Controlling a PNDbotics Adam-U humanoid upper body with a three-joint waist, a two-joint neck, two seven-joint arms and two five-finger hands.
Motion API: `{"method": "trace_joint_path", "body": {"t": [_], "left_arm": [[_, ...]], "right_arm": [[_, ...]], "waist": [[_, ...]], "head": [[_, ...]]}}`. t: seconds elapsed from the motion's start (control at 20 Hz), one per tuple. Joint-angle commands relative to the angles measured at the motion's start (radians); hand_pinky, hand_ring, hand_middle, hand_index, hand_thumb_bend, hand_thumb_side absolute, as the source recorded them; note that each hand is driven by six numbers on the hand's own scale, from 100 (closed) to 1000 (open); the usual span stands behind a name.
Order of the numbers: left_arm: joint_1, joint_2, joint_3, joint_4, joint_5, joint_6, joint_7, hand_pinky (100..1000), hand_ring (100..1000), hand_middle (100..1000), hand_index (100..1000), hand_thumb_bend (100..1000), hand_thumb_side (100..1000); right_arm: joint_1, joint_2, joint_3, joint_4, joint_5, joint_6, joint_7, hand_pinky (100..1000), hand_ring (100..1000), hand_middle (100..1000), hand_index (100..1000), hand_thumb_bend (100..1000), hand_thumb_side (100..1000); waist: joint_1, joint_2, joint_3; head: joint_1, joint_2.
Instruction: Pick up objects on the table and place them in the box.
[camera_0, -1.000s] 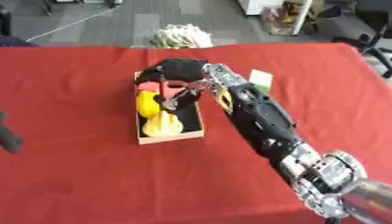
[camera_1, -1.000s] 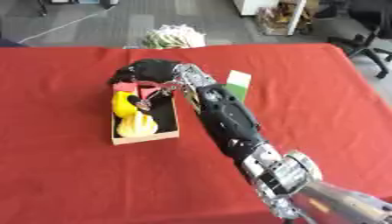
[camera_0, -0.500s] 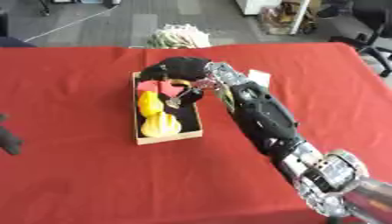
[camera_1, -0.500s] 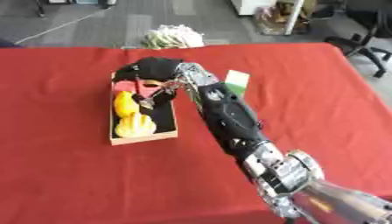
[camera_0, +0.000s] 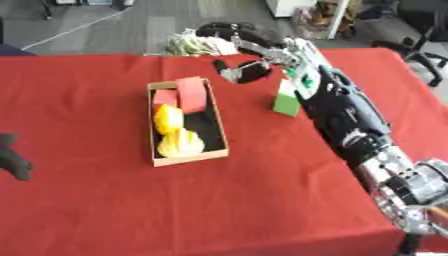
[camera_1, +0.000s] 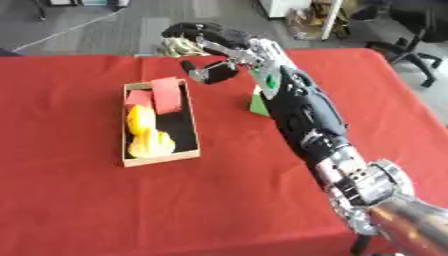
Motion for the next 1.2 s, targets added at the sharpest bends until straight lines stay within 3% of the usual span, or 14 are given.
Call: {"method": "trace_joint_path", "body": {"t": [0.05,0.2,0.4,0.7,1.2], "left_arm": [[-0.002,0.021,0.013,-0.005,-0.006,0.000,-0.006,712,554,562,818,100,845],[0.002,0.021,0.014,-0.003,-0.009,0.000,-0.009,712,554,562,818,100,847],[0.002,0.021,0.015,-0.002,-0.009,-0.002,-0.010,713,554,562,819,100,848],[0.003,0.021,0.014,-0.002,-0.010,-0.003,-0.013,714,555,563,819,100,852],[0.005,0.021,0.011,-0.001,-0.011,-0.003,-0.023,715,556,564,821,100,857]], "right_arm": [[-0.003,-0.083,-0.043,0.014,-0.054,0.058,0.105,891,942,957,1000,100,210],[0.014,-0.109,-0.076,0.072,-0.052,0.115,0.152,914,971,971,1000,100,236],[0.021,-0.127,-0.106,0.152,-0.021,0.182,0.146,964,998,988,1000,100,455],[0.023,-0.136,-0.125,0.246,0.033,0.243,0.113,957,988,981,1000,100,612],[0.031,-0.141,-0.133,0.326,0.049,0.271,0.072,952,979,975,1000,100,675]], "waist": [[-0.001,-0.023,-0.005],[0.000,-0.023,-0.012],[0.002,-0.021,-0.018],[0.004,-0.021,-0.021],[0.005,-0.020,-0.021]], "head": [[0.002,-0.004],[0.006,-0.004],[0.006,-0.004],[0.005,-0.004],[0.019,-0.004]]}}
